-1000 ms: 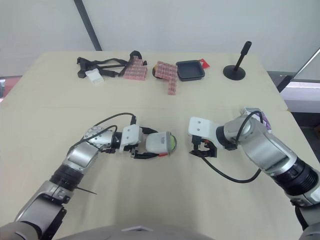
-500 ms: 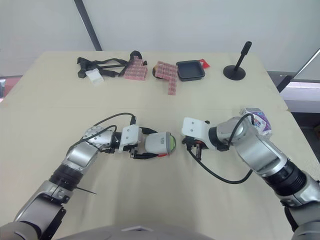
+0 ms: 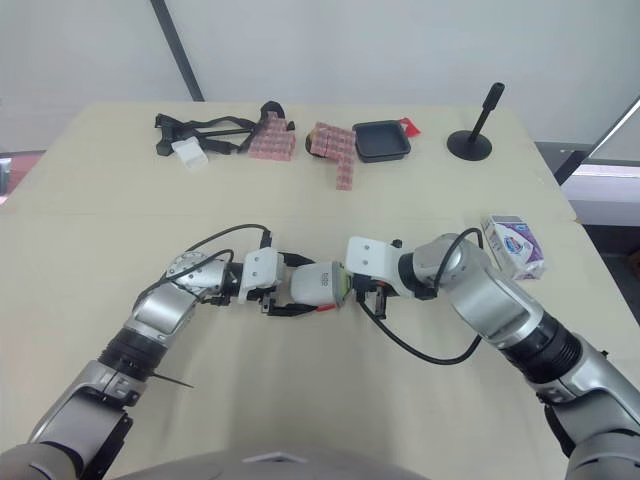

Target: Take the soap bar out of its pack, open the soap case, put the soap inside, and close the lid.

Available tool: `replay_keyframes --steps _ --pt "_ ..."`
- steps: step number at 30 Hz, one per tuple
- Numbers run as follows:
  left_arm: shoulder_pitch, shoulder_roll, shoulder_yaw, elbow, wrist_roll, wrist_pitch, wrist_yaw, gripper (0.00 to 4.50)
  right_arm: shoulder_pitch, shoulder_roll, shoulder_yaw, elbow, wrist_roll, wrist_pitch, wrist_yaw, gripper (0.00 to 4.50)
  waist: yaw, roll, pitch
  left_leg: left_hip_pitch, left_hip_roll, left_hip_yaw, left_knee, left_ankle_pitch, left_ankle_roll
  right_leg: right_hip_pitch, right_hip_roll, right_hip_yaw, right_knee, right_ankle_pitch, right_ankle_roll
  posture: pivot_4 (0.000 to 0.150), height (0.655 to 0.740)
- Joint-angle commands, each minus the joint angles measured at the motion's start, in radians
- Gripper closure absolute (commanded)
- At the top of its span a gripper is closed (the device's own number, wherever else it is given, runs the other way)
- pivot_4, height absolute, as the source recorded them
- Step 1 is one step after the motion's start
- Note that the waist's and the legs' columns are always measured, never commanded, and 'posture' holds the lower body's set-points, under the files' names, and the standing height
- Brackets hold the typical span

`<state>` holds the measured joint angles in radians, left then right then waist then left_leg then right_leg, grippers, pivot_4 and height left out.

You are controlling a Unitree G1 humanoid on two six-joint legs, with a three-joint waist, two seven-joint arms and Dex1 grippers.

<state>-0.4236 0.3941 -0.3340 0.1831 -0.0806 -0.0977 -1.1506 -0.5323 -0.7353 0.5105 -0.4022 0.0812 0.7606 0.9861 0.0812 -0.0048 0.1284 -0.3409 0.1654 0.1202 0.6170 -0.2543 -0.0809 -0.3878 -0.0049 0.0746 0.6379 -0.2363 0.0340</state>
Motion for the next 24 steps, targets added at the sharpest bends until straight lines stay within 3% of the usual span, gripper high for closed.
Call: replay_keyframes --steps 1,7,12,18,24 --pt "-0.006 -0.003 0.003 -0.038 -0.016 -0.013 0.002 0.85 -0.022 0.0 -0.005 -0.025 -0.007 -0.025 0.014 4.48 0.0 0.0 0.0 0.0 0.0 0.0 0.0 0.0 0.0 0.0 0.0 0.0 0.0 0.0 0.0 0.15 0.74" --pt "-0.002 0.001 0.005 -0.039 -0.017 -0.017 0.001 0.85 -0.008 -0.012 -0.036 -0.029 -0.005 -0.021 0.02 4.48 0.0 0.0 0.0 0.0 0.0 0.0 0.0 0.0 0.0 0.0 0.0 0.0 0.0 0.0 0.0 0.15 0.74" --pt "-0.001 0.013 0.017 -0.034 -0.023 -0.025 -0.005 0.85 0.094 -0.009 -0.196 -0.058 0.101 0.048 -0.003 4.48 0.004 0.0 0.0 0.0 0.0 0.0 0.0 0.0 0.0 0.0 0.0 0.0 0.0 0.0 0.0 0.15 0.74" --pt "0.0 0.027 0.03 -0.034 -0.034 -0.028 -0.006 0.85 0.279 -0.024 -0.434 -0.091 0.303 0.142 0.021 2.63 0.011 0.0 0.0 -0.001 0.0 0.0 0.0 0.0 0.0 0.0 -0.001 0.0 -0.001 0.0 0.0 0.15 0.74" --pt "-0.024 0.026 0.033 0.024 -0.014 -0.119 -0.003 0.85 0.346 0.082 -0.662 -0.07 0.56 0.483 -0.06 0.64 0.006 0.0 0.0 0.0 0.0 0.0 0.0 0.0 0.0 0.0 0.0 0.0 -0.003 0.0 0.0 0.15 0.74"
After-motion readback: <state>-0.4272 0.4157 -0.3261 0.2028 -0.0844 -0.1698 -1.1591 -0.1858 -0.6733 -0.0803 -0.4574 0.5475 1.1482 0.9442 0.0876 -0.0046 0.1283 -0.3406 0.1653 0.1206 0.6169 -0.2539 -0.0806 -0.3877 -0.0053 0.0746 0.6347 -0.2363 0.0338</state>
